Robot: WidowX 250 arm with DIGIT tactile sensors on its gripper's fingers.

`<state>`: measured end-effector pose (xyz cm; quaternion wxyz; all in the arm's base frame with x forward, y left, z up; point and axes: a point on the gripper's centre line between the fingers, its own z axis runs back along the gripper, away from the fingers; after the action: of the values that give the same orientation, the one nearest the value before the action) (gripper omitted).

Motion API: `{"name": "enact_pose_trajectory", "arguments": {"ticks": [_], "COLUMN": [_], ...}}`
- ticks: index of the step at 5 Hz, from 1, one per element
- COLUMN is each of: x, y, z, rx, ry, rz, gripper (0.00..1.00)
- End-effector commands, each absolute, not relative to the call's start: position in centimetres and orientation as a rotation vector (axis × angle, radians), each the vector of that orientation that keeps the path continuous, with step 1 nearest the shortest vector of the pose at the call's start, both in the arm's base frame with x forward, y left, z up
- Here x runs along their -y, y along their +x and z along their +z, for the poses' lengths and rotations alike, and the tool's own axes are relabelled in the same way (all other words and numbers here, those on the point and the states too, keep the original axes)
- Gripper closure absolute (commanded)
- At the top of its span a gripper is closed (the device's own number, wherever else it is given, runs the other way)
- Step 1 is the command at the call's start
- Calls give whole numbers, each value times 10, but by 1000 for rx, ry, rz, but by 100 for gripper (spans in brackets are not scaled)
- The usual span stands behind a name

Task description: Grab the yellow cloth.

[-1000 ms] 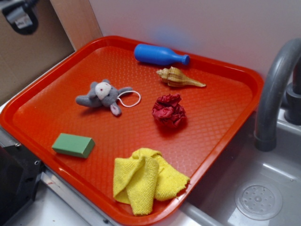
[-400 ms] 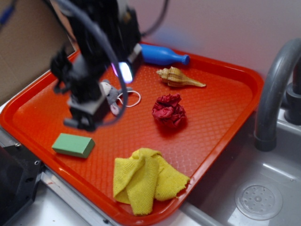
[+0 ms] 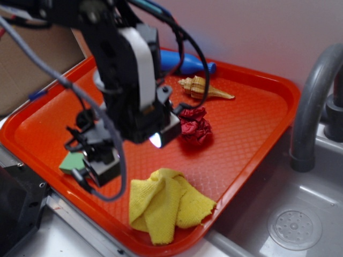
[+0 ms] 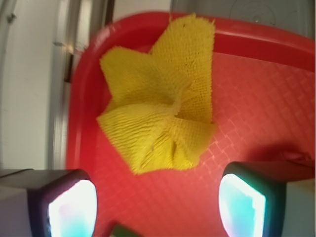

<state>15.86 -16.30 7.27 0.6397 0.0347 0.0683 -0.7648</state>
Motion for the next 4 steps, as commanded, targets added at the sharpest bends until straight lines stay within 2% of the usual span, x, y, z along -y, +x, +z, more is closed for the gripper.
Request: {"name": "enact_pose_trajectory", "arguments": {"ticks": [1,2,3,4], "x": [184,196,195,178], "y": [133,131,136,139], "z": [38,18,5,45], "rx": [-84,-27,17,88], "ry": [21,-53,-26,59], "rz": [-1747,-1593,-1533,-1325], "gripper": [0,100,100,100]}}
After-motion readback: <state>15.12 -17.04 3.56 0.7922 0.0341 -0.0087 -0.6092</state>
